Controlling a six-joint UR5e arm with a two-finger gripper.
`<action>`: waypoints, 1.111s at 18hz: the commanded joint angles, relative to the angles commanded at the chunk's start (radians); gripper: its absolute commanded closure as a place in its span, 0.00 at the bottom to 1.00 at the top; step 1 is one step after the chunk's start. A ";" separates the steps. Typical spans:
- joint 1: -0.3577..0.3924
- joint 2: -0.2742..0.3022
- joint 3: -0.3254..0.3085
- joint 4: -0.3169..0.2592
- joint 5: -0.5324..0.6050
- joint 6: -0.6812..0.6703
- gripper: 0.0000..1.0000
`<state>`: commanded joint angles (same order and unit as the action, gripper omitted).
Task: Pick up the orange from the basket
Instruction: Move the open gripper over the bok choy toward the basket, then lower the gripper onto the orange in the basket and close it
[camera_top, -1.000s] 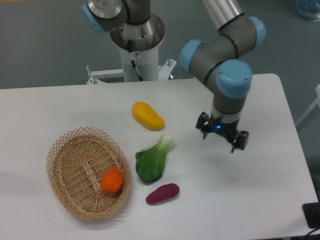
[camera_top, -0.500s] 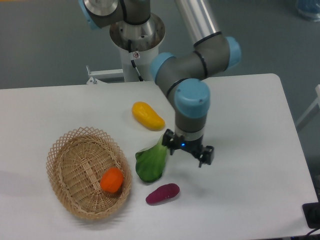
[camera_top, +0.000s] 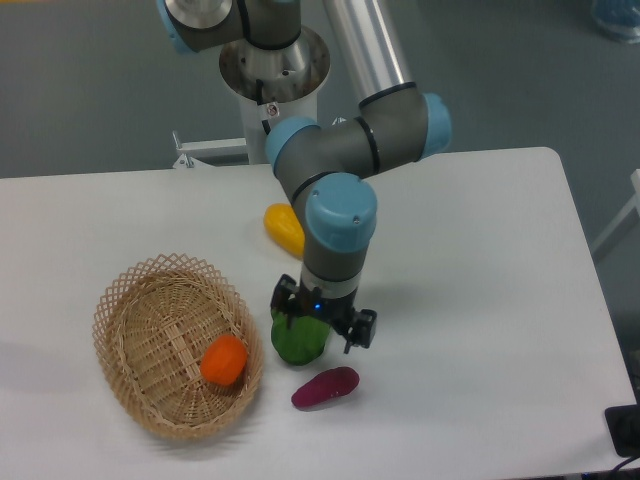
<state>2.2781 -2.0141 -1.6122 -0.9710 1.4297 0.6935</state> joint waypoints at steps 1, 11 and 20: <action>-0.018 -0.003 0.000 0.000 0.000 -0.011 0.00; -0.124 -0.043 -0.003 0.000 0.009 -0.066 0.00; -0.170 -0.071 -0.003 0.005 0.046 -0.069 0.00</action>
<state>2.1077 -2.0846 -1.6153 -0.9664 1.4757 0.6243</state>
